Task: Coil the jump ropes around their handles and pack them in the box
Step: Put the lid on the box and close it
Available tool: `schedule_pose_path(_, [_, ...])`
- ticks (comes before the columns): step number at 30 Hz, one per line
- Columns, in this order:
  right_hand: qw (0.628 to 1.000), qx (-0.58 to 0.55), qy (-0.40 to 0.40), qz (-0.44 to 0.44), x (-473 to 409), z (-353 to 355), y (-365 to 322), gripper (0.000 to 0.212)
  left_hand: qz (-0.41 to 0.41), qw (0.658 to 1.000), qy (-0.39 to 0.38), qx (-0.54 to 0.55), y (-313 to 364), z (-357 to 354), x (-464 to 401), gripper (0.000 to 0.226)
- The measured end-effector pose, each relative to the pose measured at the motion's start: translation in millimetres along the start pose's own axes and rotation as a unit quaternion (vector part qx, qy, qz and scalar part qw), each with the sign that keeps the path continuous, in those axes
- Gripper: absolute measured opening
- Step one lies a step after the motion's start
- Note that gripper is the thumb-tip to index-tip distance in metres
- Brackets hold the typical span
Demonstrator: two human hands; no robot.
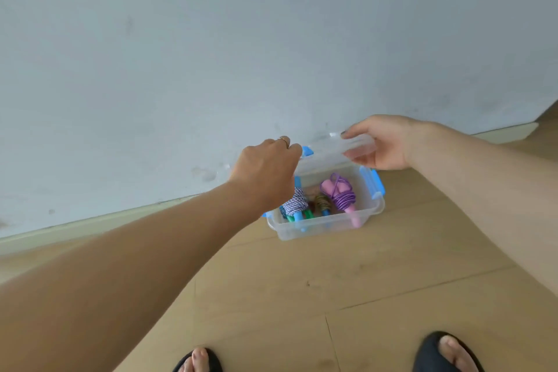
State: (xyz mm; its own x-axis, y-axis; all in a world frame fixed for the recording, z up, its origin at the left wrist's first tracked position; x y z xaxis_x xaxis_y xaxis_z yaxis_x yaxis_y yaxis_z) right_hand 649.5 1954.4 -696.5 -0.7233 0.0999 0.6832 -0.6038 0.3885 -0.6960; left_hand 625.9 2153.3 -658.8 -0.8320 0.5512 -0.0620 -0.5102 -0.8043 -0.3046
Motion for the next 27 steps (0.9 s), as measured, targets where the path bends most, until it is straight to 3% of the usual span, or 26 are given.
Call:
schedule_pose_path(3, [0.997, 0.059, 0.041, 0.04, -13, 31, 5, 0.01, -0.057, 0.998, -0.014, 0.022, 37, -18, -7, 0.027])
schedule_pose_path(4, [0.996, 0.056, 0.047, 0.053, -19, 41, 8, 0.012, -0.079, 0.996, -0.032, 0.019, 46, -29, -9, 0.036])
schedule_pose_path(6, [0.996, 0.018, 0.054, 0.074, -31, 61, 16, 0.038, -0.094, 0.994, -0.06, -0.003, 52, -50, -13, 0.053])
schedule_pose_path(8, [0.996, -0.011, 0.052, 0.076, -43, 78, 26, 0.053, -0.074, 0.993, -0.088, -0.006, 42, -71, -17, 0.075])
schedule_pose_path(12, [0.993, -0.046, 0.063, 0.084, -63, 95, 42, 0.037, 0.048, 0.974, -0.193, 0.109, 10, -114, -16, 0.107])
schedule_pose_path(16, [0.989, 0.051, 0.111, 0.089, -87, 102, 67, 0.031, 0.247, 0.882, -0.315, 0.25, -9, -159, -8, 0.087])
schedule_pose_path(19, [0.952, 0.203, 0.184, 0.136, -94, 107, 73, 0.032, 0.268, 0.835, -0.373, 0.303, -2, -177, -10, 0.054])
schedule_pose_path(22, [0.92, 0.306, 0.206, 0.132, -95, 108, 77, 0.033, 0.278, 0.834, -0.375, 0.294, 2, -188, -16, 0.027])
schedule_pose_path(27, [0.9, 0.368, 0.221, 0.077, -105, 112, 90, 0.027, 0.292, 0.836, -0.369, 0.282, 4, -195, -19, 0.059])
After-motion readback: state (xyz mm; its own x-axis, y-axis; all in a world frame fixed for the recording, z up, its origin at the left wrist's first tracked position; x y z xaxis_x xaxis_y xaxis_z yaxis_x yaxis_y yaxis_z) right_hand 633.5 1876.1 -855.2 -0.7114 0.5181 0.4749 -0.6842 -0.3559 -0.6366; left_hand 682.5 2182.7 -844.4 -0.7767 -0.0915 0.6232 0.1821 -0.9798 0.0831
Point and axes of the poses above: each hand's wrist, its own x-axis away from the middle knuckle, its own z-axis out of the back of the hand, y = z × x, the point moved 5 cm from there along -x, towards the middle knuckle, and after that the axes turned 11 degrees about -x, right-handed, at the moved point
